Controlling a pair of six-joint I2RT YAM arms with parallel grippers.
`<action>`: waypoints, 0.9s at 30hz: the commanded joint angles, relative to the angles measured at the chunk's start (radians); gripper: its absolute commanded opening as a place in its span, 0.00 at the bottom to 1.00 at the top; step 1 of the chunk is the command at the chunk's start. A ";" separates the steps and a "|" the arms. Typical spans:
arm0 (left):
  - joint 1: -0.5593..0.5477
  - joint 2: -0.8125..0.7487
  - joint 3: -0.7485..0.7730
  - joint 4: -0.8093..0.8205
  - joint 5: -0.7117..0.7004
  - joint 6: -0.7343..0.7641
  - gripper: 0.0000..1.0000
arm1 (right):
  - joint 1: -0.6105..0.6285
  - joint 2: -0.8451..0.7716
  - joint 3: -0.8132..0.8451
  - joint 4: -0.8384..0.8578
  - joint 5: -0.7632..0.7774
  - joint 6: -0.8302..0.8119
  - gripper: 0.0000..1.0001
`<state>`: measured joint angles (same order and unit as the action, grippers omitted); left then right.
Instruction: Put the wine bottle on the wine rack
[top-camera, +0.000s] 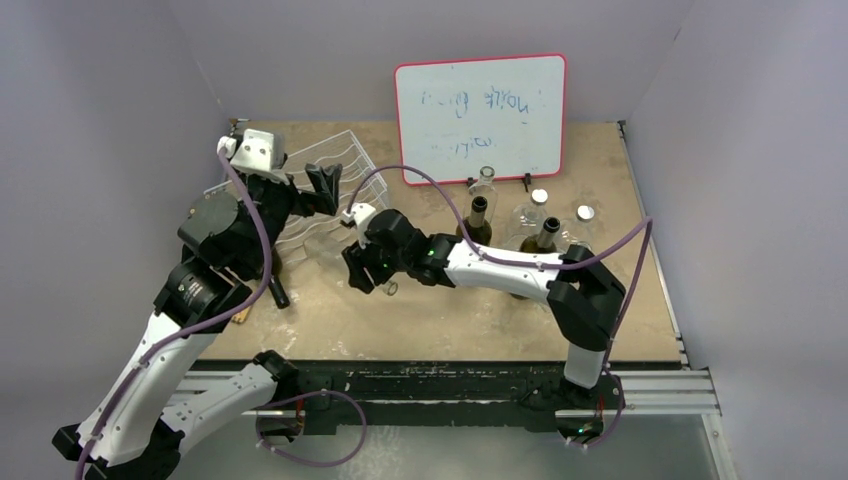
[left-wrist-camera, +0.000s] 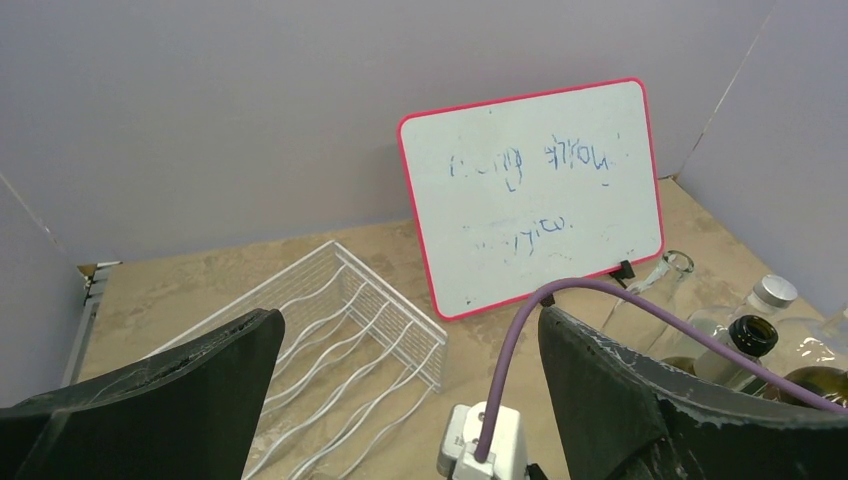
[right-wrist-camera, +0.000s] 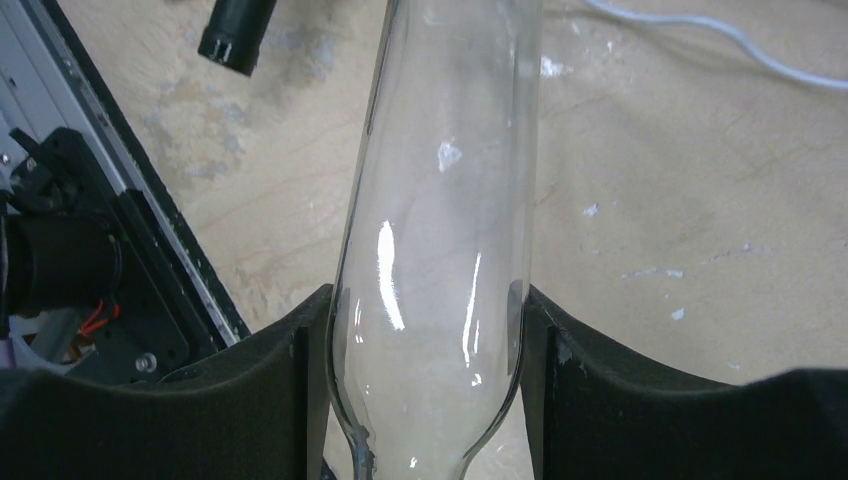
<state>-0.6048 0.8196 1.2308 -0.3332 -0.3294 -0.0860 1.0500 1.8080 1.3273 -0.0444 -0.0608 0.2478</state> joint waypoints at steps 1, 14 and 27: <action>-0.004 -0.018 0.036 0.021 0.009 -0.031 1.00 | 0.002 0.010 0.099 0.141 0.036 0.011 0.00; -0.003 -0.009 0.005 0.024 0.013 -0.054 1.00 | 0.005 0.114 0.143 0.289 0.062 0.047 0.00; -0.004 -0.006 0.032 -0.002 0.029 -0.096 1.00 | 0.018 0.260 0.236 0.491 0.136 0.136 0.00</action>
<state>-0.6048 0.8150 1.2304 -0.3439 -0.3172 -0.1440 1.0550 2.0548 1.4452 0.2440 0.0303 0.3462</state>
